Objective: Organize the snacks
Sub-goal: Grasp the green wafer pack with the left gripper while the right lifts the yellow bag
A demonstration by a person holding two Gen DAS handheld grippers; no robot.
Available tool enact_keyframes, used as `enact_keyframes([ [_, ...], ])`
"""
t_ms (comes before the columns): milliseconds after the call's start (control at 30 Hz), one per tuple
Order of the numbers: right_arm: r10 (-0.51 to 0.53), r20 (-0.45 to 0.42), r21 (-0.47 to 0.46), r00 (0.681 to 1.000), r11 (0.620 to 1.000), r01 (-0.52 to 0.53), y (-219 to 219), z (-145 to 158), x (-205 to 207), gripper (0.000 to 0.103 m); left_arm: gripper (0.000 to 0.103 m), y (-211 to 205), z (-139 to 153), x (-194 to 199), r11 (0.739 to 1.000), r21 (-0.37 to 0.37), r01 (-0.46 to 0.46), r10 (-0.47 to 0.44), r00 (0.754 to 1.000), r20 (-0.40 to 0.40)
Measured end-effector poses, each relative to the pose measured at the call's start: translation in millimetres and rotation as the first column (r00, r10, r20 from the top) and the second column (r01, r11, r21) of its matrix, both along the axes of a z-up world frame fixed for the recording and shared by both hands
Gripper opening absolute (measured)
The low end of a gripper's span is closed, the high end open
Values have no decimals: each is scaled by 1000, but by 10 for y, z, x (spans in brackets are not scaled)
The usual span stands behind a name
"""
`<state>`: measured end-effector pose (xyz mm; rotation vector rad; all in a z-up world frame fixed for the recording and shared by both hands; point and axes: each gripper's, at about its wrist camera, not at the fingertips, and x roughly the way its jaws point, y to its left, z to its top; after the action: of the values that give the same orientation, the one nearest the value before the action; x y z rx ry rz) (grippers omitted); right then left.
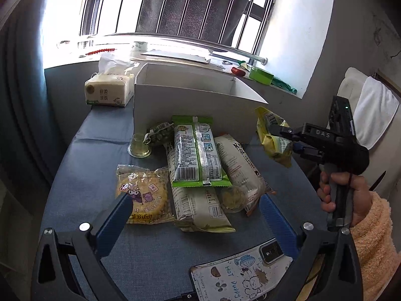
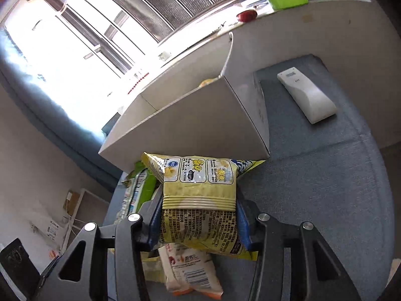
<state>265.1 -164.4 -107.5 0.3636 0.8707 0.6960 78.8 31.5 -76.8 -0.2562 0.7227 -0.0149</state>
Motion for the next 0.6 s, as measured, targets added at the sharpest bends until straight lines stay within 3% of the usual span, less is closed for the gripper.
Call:
enact_keyframes([
  [300,-32,131,48,991,999,26,-417,417,-778,53,103,-170,-212,1017,996,81,36,-22,985,-172],
  [533,-40,125,54,991,998,33,-599,320,-1039,53,101,-182,-500,1422,989,138,48,-9,962,-273],
  [567,-44,126,48,991,998,39,-603,305,-1073,53,95,-184,-506,1420,989,135,57,-19,963,-268],
  [600,-42,123,43,992,998,37,-603,291,-1076,53,64,-183,-496,1400,990,118,73,-40,966,-257],
])
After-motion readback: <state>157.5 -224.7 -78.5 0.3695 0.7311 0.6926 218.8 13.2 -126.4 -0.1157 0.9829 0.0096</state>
